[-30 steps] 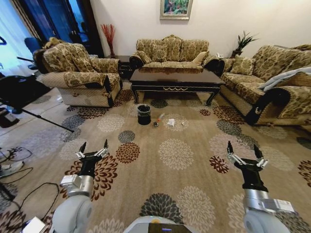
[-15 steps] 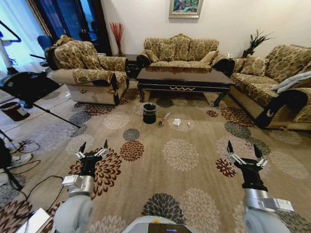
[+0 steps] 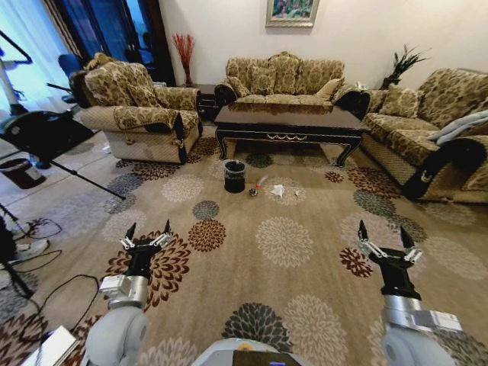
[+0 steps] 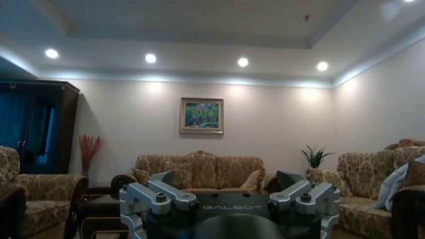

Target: Move to the front of the table and pick up the trash from the floor, then place it into the trash bin.

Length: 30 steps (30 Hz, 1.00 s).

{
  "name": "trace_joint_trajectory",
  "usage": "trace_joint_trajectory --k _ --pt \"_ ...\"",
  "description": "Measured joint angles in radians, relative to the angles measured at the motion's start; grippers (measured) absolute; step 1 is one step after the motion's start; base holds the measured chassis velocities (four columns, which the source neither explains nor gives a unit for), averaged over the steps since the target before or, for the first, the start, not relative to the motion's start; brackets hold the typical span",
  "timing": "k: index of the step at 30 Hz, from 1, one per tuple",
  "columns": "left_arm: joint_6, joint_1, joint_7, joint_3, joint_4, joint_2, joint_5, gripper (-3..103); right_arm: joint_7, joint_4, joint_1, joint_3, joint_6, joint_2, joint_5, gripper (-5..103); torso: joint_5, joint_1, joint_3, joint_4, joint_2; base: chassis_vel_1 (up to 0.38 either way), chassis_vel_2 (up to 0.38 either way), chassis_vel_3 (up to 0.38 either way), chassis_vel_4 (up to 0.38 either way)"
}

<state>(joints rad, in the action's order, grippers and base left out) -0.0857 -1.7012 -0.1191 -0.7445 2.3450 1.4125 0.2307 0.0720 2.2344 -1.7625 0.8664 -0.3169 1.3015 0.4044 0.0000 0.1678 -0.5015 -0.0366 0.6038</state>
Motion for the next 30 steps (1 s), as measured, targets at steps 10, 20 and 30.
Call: trace_joint_trajectory --k 10,20,30 --pt "0.0 -0.004 0.004 -0.002 0.009 0.0 0.001 100 0.008 0.003 -0.002 0.005 0.001 0.002 0.0 100 0.0001 -0.016 0.024 0.0 -0.04 0.0 0.0 0.0 0.0" --pt "0.009 0.002 0.009 0.001 0.002 0.005 -0.014 100 0.009 0.003 -0.001 0.005 0.0 0.003 -0.001 100 0.0 -0.032 0.049 0.0 -0.081 0.0 0.0 0.0 0.0" --pt "0.015 0.018 0.019 0.006 -0.024 0.01 -0.032 100 0.011 -0.022 0.018 0.001 0.002 -0.005 0.0 100 0.0 -0.05 0.076 0.0 -0.126 -0.006 -0.006 -0.002 -0.003"
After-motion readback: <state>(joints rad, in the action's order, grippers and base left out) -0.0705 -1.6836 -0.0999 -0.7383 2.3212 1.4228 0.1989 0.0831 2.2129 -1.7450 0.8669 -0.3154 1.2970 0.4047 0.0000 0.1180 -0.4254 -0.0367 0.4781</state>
